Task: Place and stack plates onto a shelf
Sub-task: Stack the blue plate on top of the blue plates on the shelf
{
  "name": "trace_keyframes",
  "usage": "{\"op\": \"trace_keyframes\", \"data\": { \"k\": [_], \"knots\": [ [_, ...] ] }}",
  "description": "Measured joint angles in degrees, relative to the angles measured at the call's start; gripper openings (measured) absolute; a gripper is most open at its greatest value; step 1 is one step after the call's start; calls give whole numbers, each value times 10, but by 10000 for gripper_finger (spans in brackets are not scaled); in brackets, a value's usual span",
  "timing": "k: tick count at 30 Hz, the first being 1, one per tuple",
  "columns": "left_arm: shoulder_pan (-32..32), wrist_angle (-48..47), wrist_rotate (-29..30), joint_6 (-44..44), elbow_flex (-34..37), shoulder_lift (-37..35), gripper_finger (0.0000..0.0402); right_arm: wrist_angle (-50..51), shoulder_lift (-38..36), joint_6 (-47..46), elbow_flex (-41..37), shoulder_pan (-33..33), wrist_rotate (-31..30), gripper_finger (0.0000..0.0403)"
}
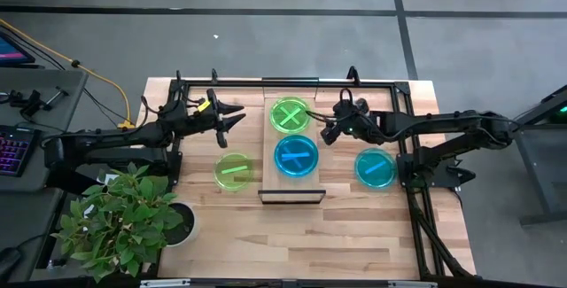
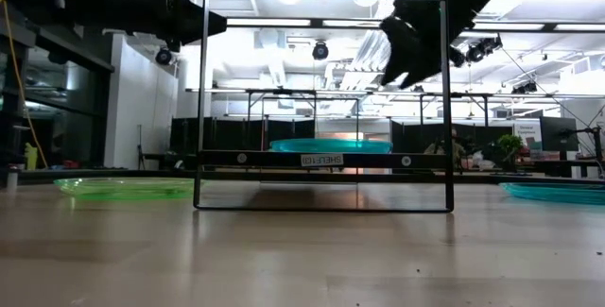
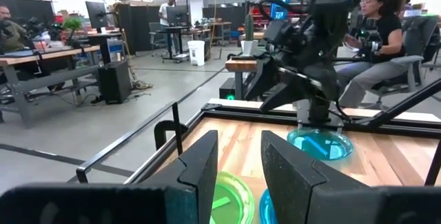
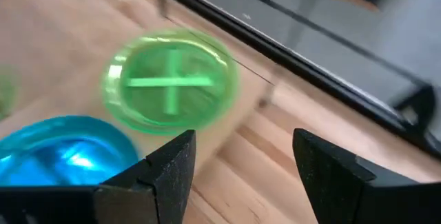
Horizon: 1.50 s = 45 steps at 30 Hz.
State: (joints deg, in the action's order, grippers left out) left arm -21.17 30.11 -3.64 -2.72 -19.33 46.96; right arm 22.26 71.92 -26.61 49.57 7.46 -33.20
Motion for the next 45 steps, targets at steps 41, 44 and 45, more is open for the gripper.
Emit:
{"op": "trace_keyframes", "data": {
  "k": [41, 44, 45],
  "knots": [
    [0, -29, 0, 7, 0, 0, 104, 183, 18, -377, -212, -21, 340, 227],
    [0, -28, 0, 6, 0, 0, 104, 148, 21, -368, -196, -20, 278, 227],
    [0, -27, 0, 6, 0, 0, 104, 141, 22, -360, -193, -19, 257, 227]
  ]
}}
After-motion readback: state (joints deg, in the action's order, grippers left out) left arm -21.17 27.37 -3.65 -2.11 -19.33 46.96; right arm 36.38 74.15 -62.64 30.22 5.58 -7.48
